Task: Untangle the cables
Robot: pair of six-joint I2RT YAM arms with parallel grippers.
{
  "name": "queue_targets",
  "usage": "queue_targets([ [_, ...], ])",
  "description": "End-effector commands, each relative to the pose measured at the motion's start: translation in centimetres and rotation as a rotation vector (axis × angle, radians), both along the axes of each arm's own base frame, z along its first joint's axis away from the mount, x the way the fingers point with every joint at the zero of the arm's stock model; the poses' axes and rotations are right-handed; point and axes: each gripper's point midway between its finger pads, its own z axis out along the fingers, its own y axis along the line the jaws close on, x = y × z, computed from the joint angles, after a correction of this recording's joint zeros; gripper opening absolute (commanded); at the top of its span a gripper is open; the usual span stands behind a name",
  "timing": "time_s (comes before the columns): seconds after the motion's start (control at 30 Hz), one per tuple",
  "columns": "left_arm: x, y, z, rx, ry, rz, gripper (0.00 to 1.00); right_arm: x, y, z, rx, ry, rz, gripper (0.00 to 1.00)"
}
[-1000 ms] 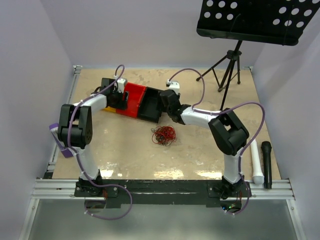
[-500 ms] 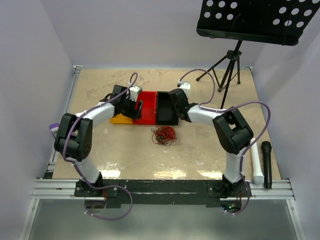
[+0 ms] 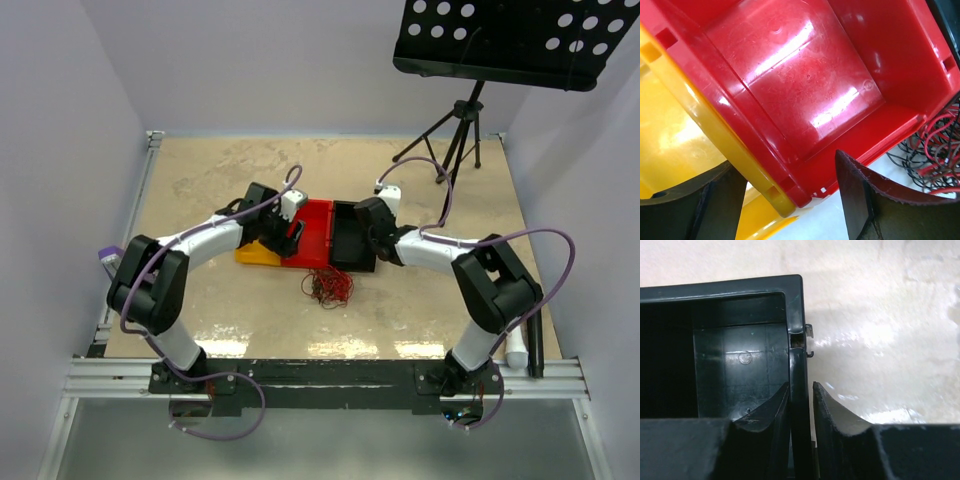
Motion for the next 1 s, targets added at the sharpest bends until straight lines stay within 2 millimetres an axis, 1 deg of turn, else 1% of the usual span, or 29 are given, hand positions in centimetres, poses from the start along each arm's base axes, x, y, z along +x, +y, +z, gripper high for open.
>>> queue_targets([
  [0.0, -7.0, -3.6, 0.0, -0.034, 0.107, -0.247, 0.75, 0.0, 2.3, 1.6, 0.117, -0.028, 0.017, 0.28],
  [0.1, -8.6, -4.2, 0.1, -0.019, 0.137, -0.296, 0.79, 0.1, 2.6, 1.5, 0.122, -0.016, 0.02, 0.3],
  [0.13, -9.0, -4.1, -0.1, -0.008, 0.149, -0.306, 0.79, 0.0, 2.6, 1.5, 0.128, -0.014, 0.021, 0.34],
  [0.17, -9.0, -4.0, -0.2, 0.003, 0.15, -0.302, 0.81, -0.2, 2.7, 1.4, 0.133, -0.01, 0.023, 0.39],
  [0.2, -8.6, -3.7, -0.1, 0.021, 0.138, -0.288, 0.82, -0.4, 2.6, 1.5, 0.136, -0.009, 0.018, 0.42],
  [0.23, -8.0, -3.4, 0.1, 0.043, 0.114, -0.273, 0.85, -0.7, 2.4, 1.7, 0.148, -0.017, 0.003, 0.46],
  [0.27, -7.3, -3.1, 0.6, 0.059, 0.081, -0.258, 0.88, -1.2, 2.2, 2.6, 0.172, -0.038, -0.004, 0.48],
  [0.3, -6.4, -2.8, 1.6, 0.07, 0.04, -0.237, 0.89, -1.7, 2.0, 4.3, 0.206, -0.077, -0.009, 0.52],
  [0.33, -5.4, -2.5, 2.5, 0.079, 0.005, -0.217, 0.92, -2.4, 1.7, 5.1, 0.231, -0.095, -0.019, 0.55],
  [0.37, -4.5, -2.4, 3.8, 0.076, -0.022, -0.203, 0.94, -2.9, 1.5, 6.1, 0.25, -0.114, -0.022, 0.57],
  [0.4, -3.5, -2.0, 5.1, 0.076, -0.038, -0.185, 0.95, -3.6, 1.3, 6.7, 0.26, -0.119, -0.018, 0.59],
  [0.43, -2.8, -2.0, 6.7, 0.067, -0.056, -0.18, 0.96, -4.0, 1.2, 7.4, 0.272, -0.131, -0.017, 0.59],
  [0.47, -2.3, -1.6, 7.8, 0.065, -0.058, -0.175, 0.97, -5.0, 1.3, 7.8, 0.277, -0.123, -0.001, 0.6],
  [0.5, -1.6, -1.4, 9.3, 0.063, -0.08, -0.168, 0.97, -5.8, 1.8, 7.9, 0.293, -0.112, 0.03, 0.6],
  [0.57, -1.5, -1.3, 11.6, 0.064, -0.117, -0.171, 0.99, -7.8, 3.4, 8.1, 0.34, -0.09, 0.106, 0.61],
  [0.63, -2.0, -1.2, 13.0, 0.046, -0.13, -0.175, 1.0, -10.1, 5.0, 7.4, 0.361, -0.037, 0.173, 0.61],
  [0.67, -2.5, -1.1, 13.2, 0.042, -0.12, -0.179, 1.0, -11.0, 5.3, 6.8, 0.36, -0.006, 0.188, 0.62],
  [0.73, -3.8, -0.7, 12.8, 0.047, -0.081, -0.189, 1.0, -13.4, 6.8, 6.7, 0.375, 0.023, 0.245, 0.64],
  [0.77, -4.3, -0.5, 12.2, 0.054, -0.067, -0.19, 1.0, -14.1, 7.0, 6.3, 0.377, 0.042, 0.253, 0.65],
  [0.8, -4.5, -0.2, 11.6, 0.059, -0.068, -0.189, 1.0, -14.4, 6.7, 5.7, 0.374, 0.058, 0.24, 0.65],
  [0.83, -5.0, 0.3, 10.0, 0.077, -0.054, -0.183, 1.0, -14.3, 6.4, 5.3, 0.368, 0.066, 0.217, 0.66],
  [0.87, -4.7, 0.3, 9.6, 0.08, -0.069, -0.178, 1.0, -14.1, 6.1, 4.9, 0.355, 0.066, 0.203, 0.66],
  [0.9, -4.8, 0.6, 8.4, 0.098, -0.057, -0.175, 1.0, -13.5, 5.7, 4.8, 0.331, 0.057, 0.174, 0.66],
  [0.97, -4.4, 1.0, 6.3, 0.138, -0.028, -0.159, 1.0, -11.8, 5.6, 5.5, 0.309, 0.027, 0.146, 0.63],
])
